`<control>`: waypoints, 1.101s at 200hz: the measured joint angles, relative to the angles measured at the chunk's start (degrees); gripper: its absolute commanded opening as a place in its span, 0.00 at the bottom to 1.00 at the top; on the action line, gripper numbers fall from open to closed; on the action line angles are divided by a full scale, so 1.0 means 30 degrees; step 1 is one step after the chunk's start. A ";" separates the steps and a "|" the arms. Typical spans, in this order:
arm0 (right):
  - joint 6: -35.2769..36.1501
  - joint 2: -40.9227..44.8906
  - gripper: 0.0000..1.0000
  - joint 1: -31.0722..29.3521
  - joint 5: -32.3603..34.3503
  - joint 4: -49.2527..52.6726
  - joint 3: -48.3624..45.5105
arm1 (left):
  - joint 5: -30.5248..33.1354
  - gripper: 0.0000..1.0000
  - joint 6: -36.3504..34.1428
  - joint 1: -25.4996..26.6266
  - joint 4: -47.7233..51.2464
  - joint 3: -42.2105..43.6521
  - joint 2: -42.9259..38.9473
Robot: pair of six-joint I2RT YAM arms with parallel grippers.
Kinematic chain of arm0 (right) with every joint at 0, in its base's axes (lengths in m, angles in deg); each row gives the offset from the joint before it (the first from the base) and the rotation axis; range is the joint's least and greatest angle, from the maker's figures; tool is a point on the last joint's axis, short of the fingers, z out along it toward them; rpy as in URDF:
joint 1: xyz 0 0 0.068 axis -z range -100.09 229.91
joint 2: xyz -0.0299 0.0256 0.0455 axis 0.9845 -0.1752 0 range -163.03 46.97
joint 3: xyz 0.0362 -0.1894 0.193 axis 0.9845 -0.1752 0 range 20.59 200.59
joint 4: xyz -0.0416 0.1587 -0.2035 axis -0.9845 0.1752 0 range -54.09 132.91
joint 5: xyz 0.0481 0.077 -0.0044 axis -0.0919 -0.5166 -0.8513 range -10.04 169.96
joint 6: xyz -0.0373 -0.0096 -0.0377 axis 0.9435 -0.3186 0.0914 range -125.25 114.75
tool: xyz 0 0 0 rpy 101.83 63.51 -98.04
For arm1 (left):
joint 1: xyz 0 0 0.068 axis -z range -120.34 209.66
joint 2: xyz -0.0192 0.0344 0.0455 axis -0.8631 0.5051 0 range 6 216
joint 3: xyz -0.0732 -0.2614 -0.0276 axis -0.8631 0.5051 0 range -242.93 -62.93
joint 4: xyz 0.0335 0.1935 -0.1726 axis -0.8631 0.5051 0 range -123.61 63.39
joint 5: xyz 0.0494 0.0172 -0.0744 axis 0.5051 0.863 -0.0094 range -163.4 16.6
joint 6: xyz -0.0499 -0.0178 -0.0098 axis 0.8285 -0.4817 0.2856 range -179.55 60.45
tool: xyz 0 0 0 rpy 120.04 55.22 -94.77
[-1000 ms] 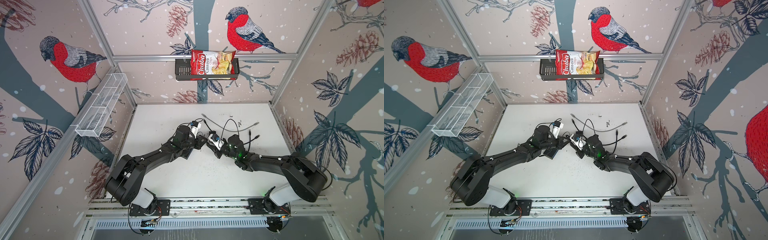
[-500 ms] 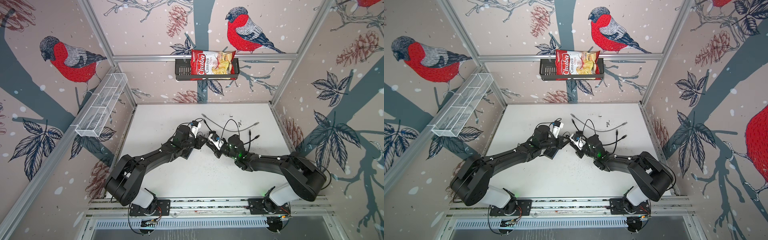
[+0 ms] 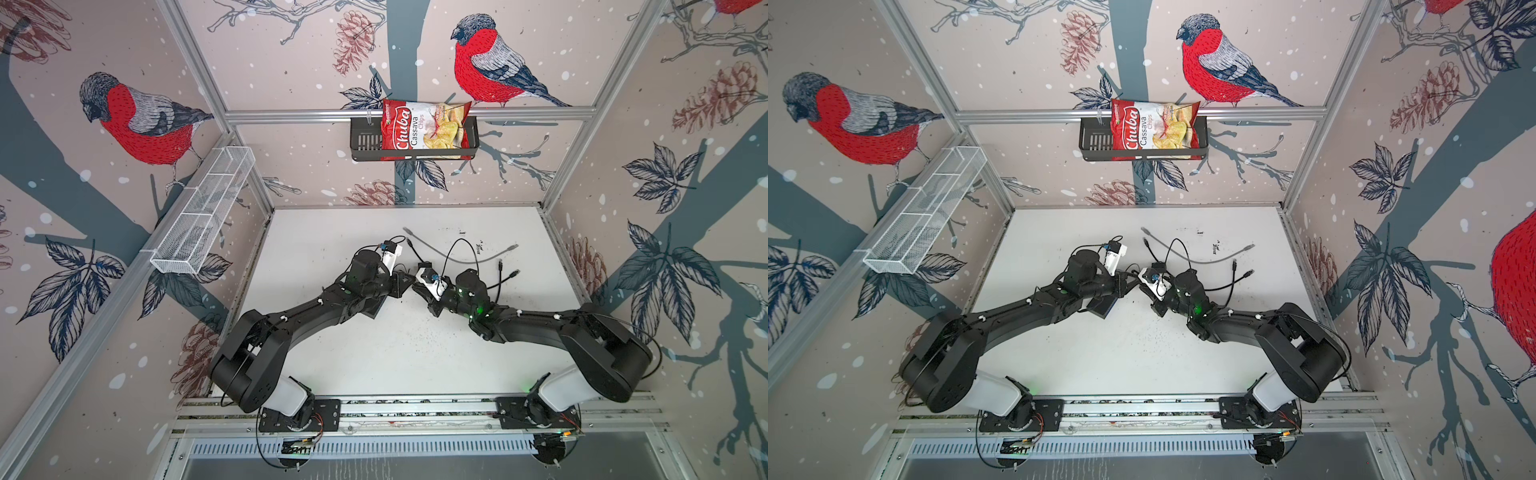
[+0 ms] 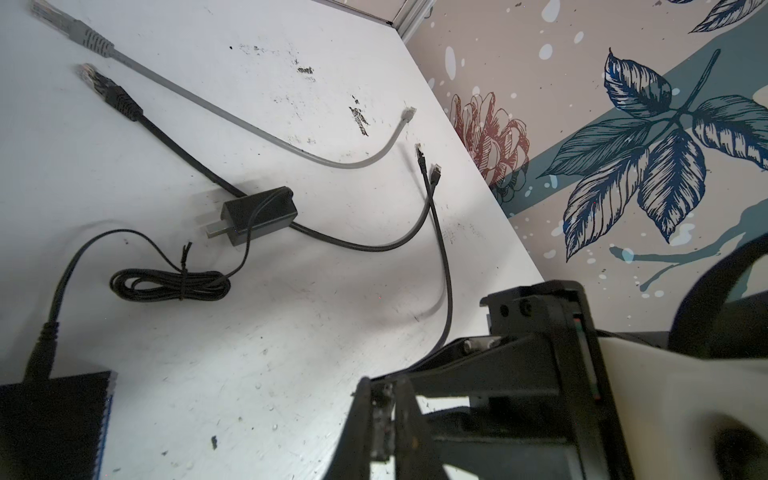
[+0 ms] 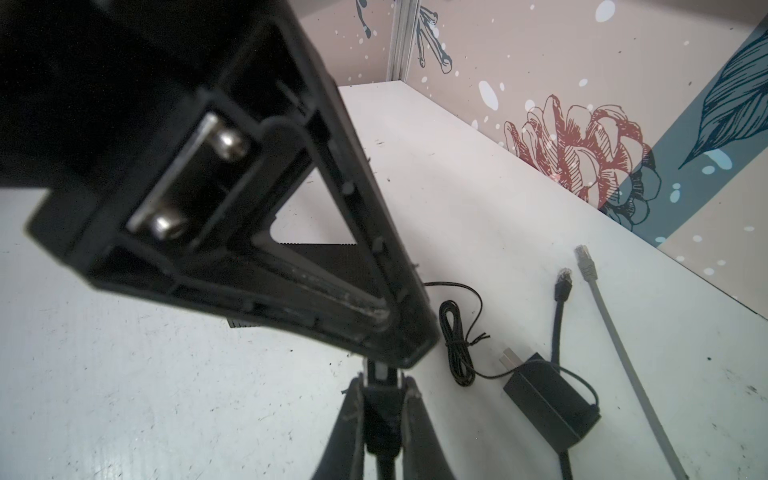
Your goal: Insert the plug into the switch port
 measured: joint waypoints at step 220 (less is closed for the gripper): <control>-0.1909 -0.3089 0.00 -0.0328 0.1552 0.8211 0.4051 | 0.9049 0.88 0.0197 -0.3963 0.5829 -0.2798 0.4211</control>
